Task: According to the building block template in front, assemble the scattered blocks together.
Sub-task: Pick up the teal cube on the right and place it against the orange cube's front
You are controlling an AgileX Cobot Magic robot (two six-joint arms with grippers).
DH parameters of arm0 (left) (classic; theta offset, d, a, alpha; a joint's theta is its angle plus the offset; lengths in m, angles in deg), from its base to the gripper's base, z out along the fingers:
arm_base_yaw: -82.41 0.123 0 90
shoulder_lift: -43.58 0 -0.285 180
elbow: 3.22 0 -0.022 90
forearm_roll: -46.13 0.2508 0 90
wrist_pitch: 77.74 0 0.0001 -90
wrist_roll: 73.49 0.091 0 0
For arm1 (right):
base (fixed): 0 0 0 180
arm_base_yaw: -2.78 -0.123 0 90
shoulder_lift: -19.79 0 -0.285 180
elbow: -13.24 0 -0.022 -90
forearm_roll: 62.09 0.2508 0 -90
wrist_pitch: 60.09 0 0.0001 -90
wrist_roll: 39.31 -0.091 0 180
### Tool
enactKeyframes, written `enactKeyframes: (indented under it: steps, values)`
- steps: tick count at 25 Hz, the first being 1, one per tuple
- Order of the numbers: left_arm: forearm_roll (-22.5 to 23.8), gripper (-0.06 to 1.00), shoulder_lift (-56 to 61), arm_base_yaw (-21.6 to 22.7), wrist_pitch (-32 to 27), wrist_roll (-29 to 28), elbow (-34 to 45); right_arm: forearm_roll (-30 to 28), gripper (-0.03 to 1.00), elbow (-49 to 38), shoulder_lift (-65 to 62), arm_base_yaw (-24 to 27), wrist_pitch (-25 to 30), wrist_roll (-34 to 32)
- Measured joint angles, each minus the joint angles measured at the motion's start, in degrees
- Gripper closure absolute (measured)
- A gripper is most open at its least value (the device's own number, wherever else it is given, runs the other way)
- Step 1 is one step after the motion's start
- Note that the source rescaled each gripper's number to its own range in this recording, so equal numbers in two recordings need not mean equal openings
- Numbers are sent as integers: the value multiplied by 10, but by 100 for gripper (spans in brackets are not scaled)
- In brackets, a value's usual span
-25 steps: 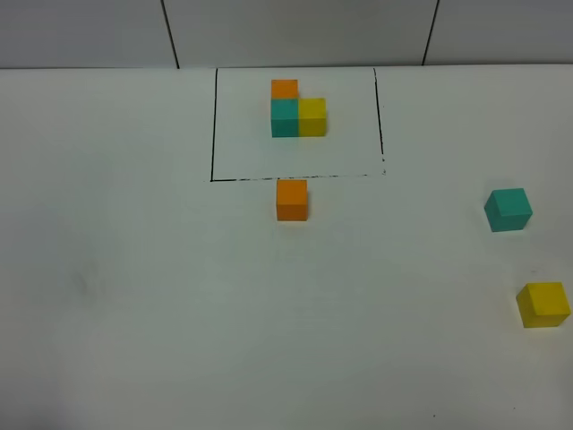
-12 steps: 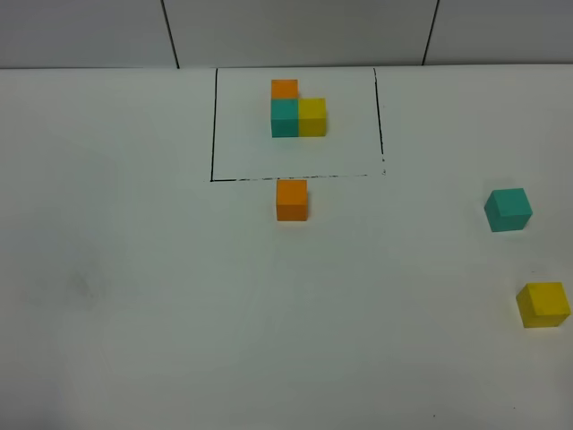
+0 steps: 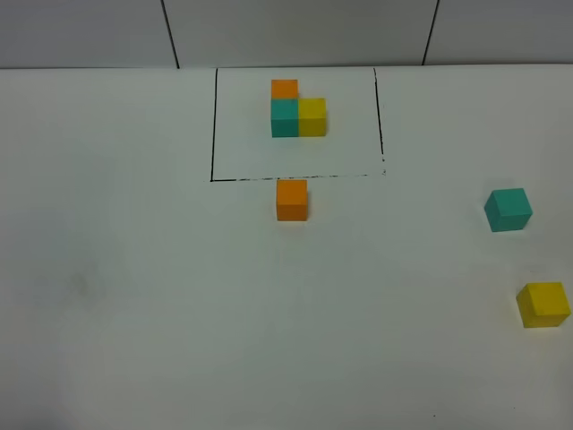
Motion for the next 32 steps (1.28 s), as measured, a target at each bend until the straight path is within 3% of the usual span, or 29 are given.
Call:
enactKeyframes:
  steps: [32]
  values:
    - [0, 13, 0, 13, 0, -2, 0, 0, 97, 0, 0, 0, 0, 0]
